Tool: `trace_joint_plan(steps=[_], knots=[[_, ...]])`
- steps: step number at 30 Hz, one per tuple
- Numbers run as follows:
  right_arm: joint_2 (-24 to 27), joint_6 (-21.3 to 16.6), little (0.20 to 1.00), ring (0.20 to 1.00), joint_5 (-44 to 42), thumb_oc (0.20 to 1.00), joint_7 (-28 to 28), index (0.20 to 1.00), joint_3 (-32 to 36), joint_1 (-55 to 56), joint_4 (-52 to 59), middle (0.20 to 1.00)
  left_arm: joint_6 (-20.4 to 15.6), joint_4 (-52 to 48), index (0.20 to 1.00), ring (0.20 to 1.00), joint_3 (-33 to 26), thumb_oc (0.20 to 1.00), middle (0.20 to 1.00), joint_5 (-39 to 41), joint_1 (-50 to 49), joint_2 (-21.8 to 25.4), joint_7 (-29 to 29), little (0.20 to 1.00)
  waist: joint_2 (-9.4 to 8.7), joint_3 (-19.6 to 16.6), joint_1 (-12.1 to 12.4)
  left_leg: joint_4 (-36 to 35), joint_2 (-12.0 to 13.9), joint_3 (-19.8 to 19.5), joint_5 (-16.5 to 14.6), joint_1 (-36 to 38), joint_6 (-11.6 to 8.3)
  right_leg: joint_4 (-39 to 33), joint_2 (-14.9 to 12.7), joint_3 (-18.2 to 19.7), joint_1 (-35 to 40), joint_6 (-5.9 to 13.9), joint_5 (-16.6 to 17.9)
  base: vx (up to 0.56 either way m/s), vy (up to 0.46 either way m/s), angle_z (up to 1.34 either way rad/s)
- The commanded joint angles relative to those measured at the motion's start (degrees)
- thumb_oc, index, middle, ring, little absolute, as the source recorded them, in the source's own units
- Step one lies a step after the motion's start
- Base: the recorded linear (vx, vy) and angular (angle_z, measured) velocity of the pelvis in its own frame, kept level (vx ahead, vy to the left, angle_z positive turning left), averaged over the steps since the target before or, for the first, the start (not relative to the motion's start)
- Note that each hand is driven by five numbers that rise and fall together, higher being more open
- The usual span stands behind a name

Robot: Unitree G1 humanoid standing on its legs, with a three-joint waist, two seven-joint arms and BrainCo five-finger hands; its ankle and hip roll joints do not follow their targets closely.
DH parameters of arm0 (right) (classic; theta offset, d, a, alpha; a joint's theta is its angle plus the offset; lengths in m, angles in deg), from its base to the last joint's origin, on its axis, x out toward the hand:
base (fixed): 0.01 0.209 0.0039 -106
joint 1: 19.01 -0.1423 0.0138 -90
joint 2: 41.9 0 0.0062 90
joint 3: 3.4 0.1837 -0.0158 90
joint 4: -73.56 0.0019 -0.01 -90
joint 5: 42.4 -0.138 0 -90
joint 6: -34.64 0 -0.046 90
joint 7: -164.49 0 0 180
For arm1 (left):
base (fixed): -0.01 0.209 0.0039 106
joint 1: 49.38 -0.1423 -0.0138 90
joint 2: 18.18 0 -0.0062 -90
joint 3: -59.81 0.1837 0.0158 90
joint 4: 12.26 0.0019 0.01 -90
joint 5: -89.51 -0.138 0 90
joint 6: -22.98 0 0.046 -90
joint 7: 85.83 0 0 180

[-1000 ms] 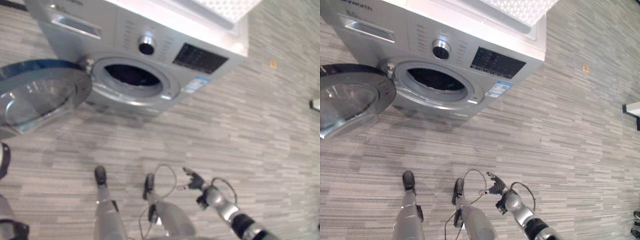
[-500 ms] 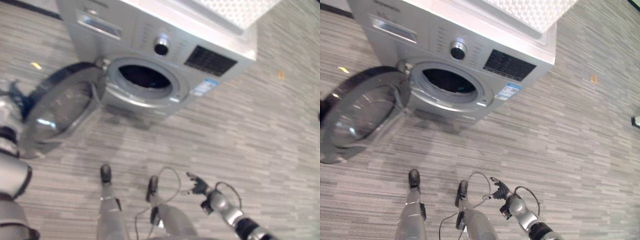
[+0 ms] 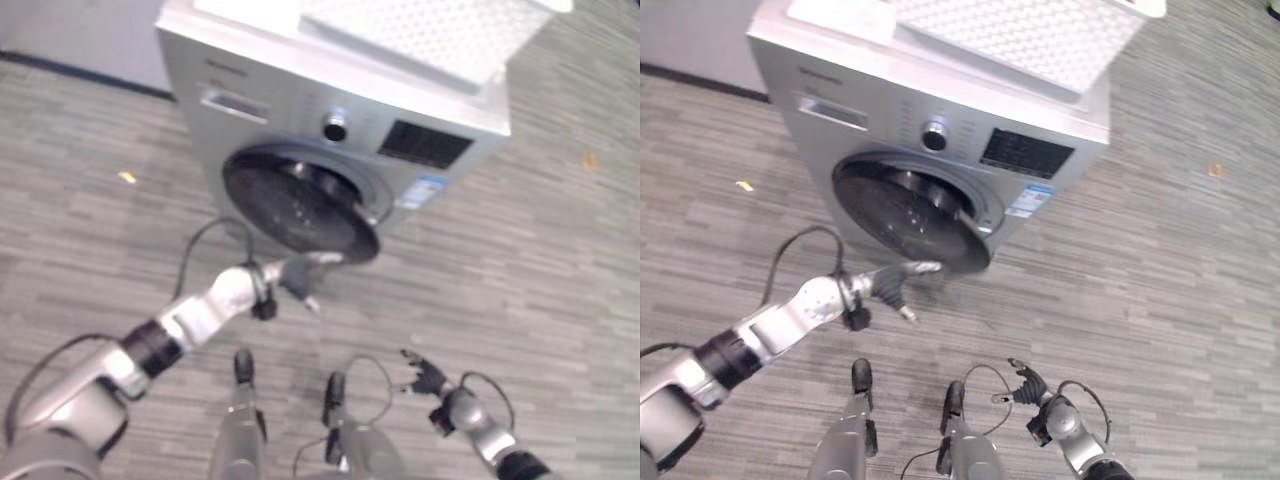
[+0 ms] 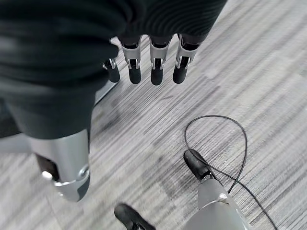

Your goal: Grab the laundry basket,head to the washer,open it,put in the laundry and shut it.

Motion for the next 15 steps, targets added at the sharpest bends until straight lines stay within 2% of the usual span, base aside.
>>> trace_joint_plan(steps=[1,2,3,4,5,7,8,9,11,12,15], knots=[[3.3,-1.4,1.0,1.0,2.1,1.0,0.3,1.0,2.4,2.2,-1.1,1.0,-5.6,-4.4,1.0,1.0,-5.3,1.0,1.0,9.1,-2.8,7.3,0.1,1.0,1.23,-1.3,1.4,5.8,2.0,-3.8,-8.5,0.7,0.81,4.7,-1.4,-0.7,0.8,3.97,-2.2,0.03,-0.014,-0.08],[2.9,-1.7,1.0,1.0,2.1,1.0,0.4,1.0,3.0,3.0,-2.8,1.0,-6.7,-7.3,1.0,1.0,-7.5,1.0,1.0,15.0,-7.0,9.8,1.0,1.0,1.41,-1.4,1.7,5.9,2.1,-3.5,-8.7,1.4,0.82,4.7,-1.4,-0.5,1.1,3.87,-2.2,0.02,-0.011,-0.15],[2.9,-1.7,1.0,1.0,2.1,1.0,0.4,1.0,2.8,3.0,-2.9,1.0,-6.6,-7.5,1.0,1.0,-7.8,1.0,1.0,15.0,-7.4,9.9,1.1,1.0,1.41,-1.5,1.5,5.8,2.1,-3.4,-8.7,1.4,0.82,4.7,-1.4,-0.5,1.1,3.87,-2.2,0.03,0.003,-0.21],[2.3,-2.0,1.0,1.0,2.3,1.0,0.7,1.0,3.5,4.2,-4.7,1.0,-7.8,-9.0,1.0,1.0,-11.3,1.0,1.0,22.2,-13.3,10.3,1.9,1.0,1.7,-1.8,1.7,5.5,1.9,-3.2,-8.6,2.0,0.75,4.6,-1.6,-0.4,1.4,3.68,-2.3,0.03,0.007,-0.17],[2.2,-2.3,1.0,1.0,2.6,1.0,0.9,1.0,3.4,4.7,-5.0,1.0,-8.3,-9.4,1.0,1.0,-13.7,1.0,1.0,25.3,-17.2,9.3,2.3,1.0,1.8,-2.0,1.6,5.3,1.8,-3.2,-8.5,2.2,0.69,4.5,-1.6,-0.4,1.6,3.61,-2.4,0.03,0.007,-0.09],[1.3,-2.9,1.0,1.0,2.7,1.0,1.3,1.0,3.7,5.7,-6.4,1.0,-9.6,-9.6,1.0,1.0,-19.3,1.0,1.0,29.0,-24.7,5.3,2.1,1.0,1.89,-2.3,1.8,5.1,1.7,-3.4,-8.4,2.4,0.59,4.4,-1.6,-0.6,1.9,3.34,-2.7,0.01,-0.003,-0.03],[-0.2,-3.5,1.0,1.0,3.0,1.0,1.9,1.0,3.9,6.3,-6.9,1.0,-10.8,-6.9,1.0,1.0,-24.8,1.0,1.0,30.6,-31.3,-2.3,0.4,1.0,1.7,-2.3,2.6,4.9,1.5,-3.8,-8.2,2.4,0.53,4.2,-1.6,-0.6,2.3,3.02,-3.1,0.0,-0.027,0.06],[-0.1,-3.5,1.0,1.0,2.9,1.0,1.9,1.0,3.8,6.3,-7.0,1.0,-10.8,-6.9,1.0,1.0,-24.9,1.0,1.0,30.6,-31.4,-2.3,0.5,1.0,1.77,-2.3,2.4,4.9,1.5,-3.9,-8.2,2.4,0.52,4.2,-1.6,-0.7,2.3,3.02,-3.1,0.0,-0.037,0.14],[-2.1,-4.0,1.0,1.0,2.9,1.0,1.9,1.0,4.6,7.3,-7.6,1.0,-11.5,-2.1,1.0,1.0,-30.7,1.0,1.0,32.5,-38.1,-9.5,0.1,1.0,1.78,-2.4,3.5,4.3,1.3,-4.3,-7.8,2.7,0.4,4.1,-1.5,-1.0,2.9,2.75,-3.6,0.01,-0.039,0.25],[-2.1,-4.0,1.0,1.0,2.9,1.0,1.9,1.0,4.5,7.3,-7.6,1.0,-11.4,-2.1,1.0,1.0,-30.8,1.0,1.0,32.5,-38.2,-9.5,0.1,1.0,1.79,-2.4,3.4,4.3,1.3,-4.4,-7.8,2.7,0.39,4.1,-1.5,-1.1,2.9,2.75,-3.6,0.0,-0.042,0.26],[-3.5,-4.1,1.0,1.0,2.3,1.0,2.3,1.0,5.4,7.3,-8.8,1.0,-13.2,1.2,1.0,1.0,-36.5,1.0,1.0,31.0,-44.7,-12.9,-1.9,1.0,2.18,-2.6,4.7,3.9,1.2,-5.0,-7.4,3.4,0.24,4.0,-1.5,-1.4,4.0,2.47,-4.2,0.0,-0.043,0.11]])
